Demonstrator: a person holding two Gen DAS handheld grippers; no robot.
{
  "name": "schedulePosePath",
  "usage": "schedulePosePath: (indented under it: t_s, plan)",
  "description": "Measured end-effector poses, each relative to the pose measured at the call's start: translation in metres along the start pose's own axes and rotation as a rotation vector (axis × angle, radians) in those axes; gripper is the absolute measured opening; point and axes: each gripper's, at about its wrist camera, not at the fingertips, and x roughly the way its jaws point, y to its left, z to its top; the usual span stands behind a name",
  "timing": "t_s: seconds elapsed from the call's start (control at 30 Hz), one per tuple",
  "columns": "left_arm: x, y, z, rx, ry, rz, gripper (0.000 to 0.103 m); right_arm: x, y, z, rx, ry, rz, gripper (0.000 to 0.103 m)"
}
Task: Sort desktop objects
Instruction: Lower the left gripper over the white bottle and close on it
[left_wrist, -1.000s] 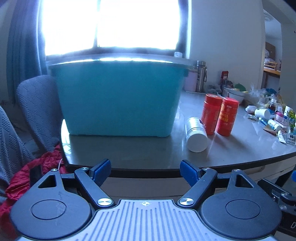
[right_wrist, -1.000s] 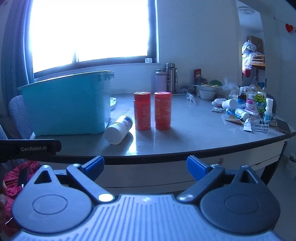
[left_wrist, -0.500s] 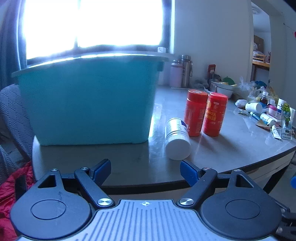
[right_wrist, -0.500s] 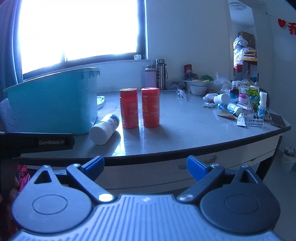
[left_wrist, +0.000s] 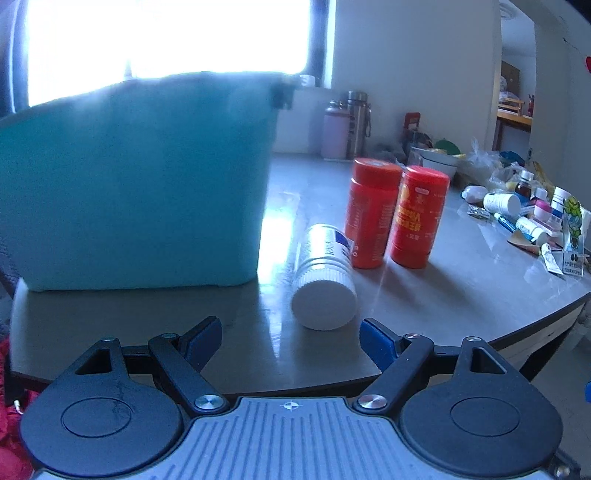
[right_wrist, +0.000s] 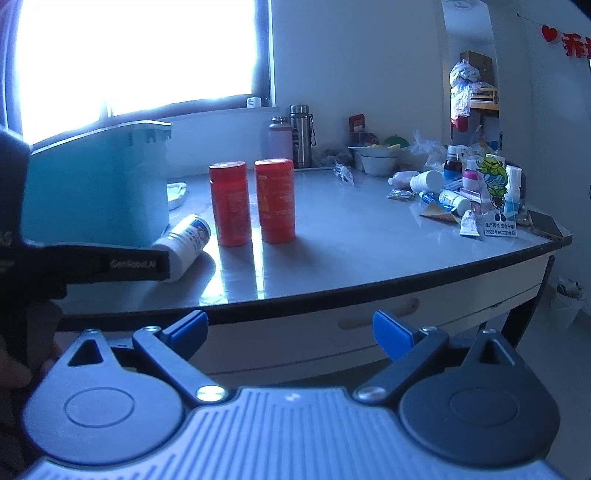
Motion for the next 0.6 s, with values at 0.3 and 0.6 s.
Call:
schedulePosePath:
  t_s: [0.3,0.6]
  plan:
    - [0.031,-0.007,0.004,0.007,0.023,-0.002,0.084,0.013,-0.006,-0.006,0.022,0.033,-0.028,0.097]
    - [0.063,-0.01,0.017,-0.008,0.04,-0.005,0.084,0.026,-0.002,-0.009,0.021,0.066,-0.019,0.097]
